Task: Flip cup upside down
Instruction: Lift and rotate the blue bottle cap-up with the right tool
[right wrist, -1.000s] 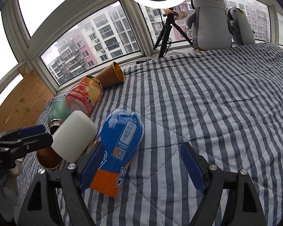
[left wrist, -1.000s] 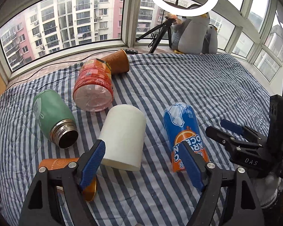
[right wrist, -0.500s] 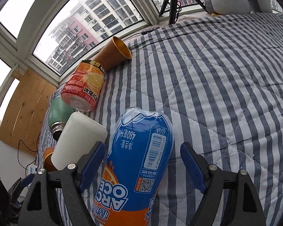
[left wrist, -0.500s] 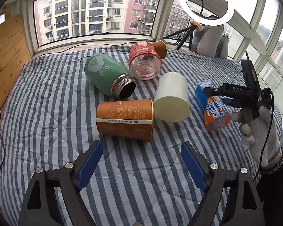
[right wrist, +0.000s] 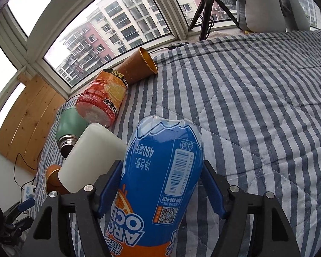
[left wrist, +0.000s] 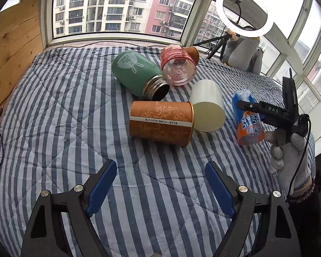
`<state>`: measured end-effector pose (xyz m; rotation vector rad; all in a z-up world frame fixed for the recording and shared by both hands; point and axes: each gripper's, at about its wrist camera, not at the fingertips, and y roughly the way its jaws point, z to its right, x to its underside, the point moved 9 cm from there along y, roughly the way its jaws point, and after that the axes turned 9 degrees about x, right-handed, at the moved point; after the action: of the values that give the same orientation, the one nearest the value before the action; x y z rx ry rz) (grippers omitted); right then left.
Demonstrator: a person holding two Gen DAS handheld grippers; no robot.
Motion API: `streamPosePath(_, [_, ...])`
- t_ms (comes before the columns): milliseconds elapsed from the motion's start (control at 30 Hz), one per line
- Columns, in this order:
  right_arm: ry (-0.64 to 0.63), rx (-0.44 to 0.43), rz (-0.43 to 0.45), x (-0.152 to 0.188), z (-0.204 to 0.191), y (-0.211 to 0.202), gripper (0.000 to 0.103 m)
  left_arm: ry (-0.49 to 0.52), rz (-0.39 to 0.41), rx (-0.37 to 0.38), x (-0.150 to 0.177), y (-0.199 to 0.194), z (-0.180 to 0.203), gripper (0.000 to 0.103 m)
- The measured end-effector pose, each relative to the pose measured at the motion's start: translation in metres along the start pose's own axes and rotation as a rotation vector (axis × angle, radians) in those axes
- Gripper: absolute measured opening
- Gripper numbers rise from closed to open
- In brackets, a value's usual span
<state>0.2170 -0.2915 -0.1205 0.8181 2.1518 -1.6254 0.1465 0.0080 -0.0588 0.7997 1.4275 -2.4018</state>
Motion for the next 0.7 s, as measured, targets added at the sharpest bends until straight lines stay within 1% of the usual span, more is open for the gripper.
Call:
streamPosePath(67, [-0.03,0.037,0.082,0.0,-0.002,-0.011,0.069,-0.006,-0.002,0.006,0.003,0.001,-0.001,0.087])
streamPosePath(100, [-0.046,0.041,0.121,0.0,-0.005,-0.016,0.069,-0.008,-0.004,0.011,0.005,0.001,0.0,0.087])
streamPosePath(167, [-0.07,0.061,0.184,0.001,-0.011,-0.023,0.069,-0.008,-0.006,0.021,0.009,0.002,0.001,0.087])
streamPosePath(267, [-0.144,0.101,0.262,0.007,-0.021,-0.029,0.069,-0.008,-0.005,0.03,0.012,0.001,0.003,0.087])
streamPosePath(367, [-0.217,0.142,0.317,0.015,-0.033,-0.036,0.069,-0.01,-0.002,0.039,0.015,0.001,0.005,0.087])
streamPosePath(500, [-0.3,0.173,0.381,0.026,-0.045,-0.052,0.069,-0.011,0.011,0.053,0.018,0.0,0.008,0.087])
streamPosePath(600, [-0.342,0.185,0.377,0.034,-0.05,-0.055,0.068,-0.015,0.016,0.073,0.021,-0.001,0.013,0.087])
streamPosePath(700, [-0.367,0.196,0.399,0.044,-0.053,-0.064,0.067,-0.005,0.019,0.084,0.024,-0.003,0.02,0.087])
